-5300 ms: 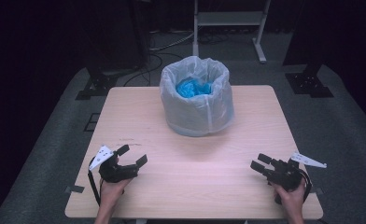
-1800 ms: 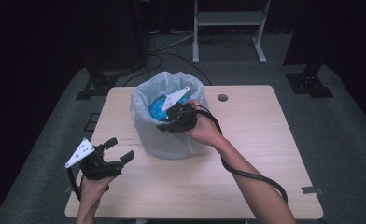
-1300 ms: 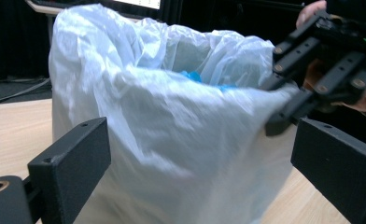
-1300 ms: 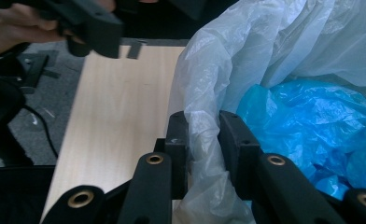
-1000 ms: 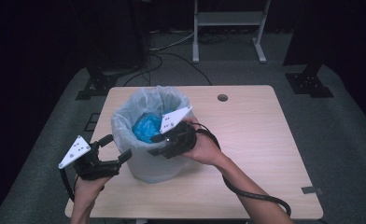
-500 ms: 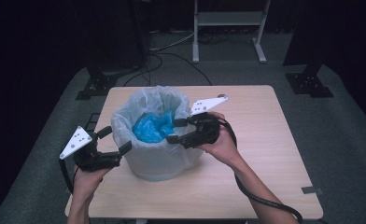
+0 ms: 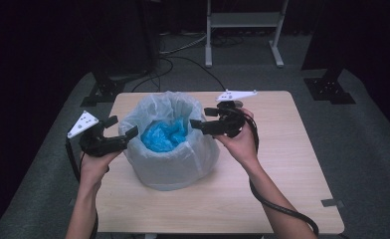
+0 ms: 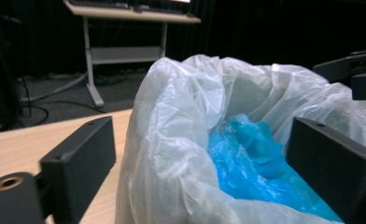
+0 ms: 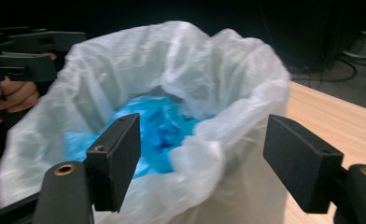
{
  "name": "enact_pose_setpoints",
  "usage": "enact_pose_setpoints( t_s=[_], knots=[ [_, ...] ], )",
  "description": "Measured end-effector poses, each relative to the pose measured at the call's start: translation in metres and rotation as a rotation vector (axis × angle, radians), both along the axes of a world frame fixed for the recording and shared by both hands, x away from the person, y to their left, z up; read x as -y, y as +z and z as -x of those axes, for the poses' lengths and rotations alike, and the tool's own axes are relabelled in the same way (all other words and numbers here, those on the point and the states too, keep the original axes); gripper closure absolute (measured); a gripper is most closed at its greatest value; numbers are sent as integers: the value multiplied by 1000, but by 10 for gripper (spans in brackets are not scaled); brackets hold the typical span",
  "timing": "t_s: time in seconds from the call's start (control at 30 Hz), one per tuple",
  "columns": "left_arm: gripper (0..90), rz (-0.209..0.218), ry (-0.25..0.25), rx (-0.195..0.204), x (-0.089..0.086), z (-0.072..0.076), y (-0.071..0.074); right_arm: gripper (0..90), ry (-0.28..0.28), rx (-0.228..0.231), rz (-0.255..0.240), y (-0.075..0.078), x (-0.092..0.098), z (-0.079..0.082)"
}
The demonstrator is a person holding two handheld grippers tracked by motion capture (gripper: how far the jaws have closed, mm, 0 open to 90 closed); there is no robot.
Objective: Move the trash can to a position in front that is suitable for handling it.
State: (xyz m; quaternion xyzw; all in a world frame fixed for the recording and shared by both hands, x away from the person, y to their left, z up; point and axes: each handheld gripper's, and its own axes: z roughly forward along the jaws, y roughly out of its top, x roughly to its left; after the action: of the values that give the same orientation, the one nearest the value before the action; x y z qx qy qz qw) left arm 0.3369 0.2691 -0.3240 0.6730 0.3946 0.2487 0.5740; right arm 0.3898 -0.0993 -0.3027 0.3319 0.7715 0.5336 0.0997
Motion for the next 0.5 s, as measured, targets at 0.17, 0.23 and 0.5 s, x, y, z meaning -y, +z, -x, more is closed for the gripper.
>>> enact_pose_setpoints(
  t_s=[0.17,0.23,0.5],
  knots=[
    [150,-24,14,-57,5,-15,-1,265,-30,-30,1,-3,-2,-11],
    [200,-23,38,-93,7,-19,-3,273,-63,-50,34,-7,-4,-18],
    [471,-45,103,-113,11,-19,0,411,-89,-77,47,-10,-9,-22]
  ],
)
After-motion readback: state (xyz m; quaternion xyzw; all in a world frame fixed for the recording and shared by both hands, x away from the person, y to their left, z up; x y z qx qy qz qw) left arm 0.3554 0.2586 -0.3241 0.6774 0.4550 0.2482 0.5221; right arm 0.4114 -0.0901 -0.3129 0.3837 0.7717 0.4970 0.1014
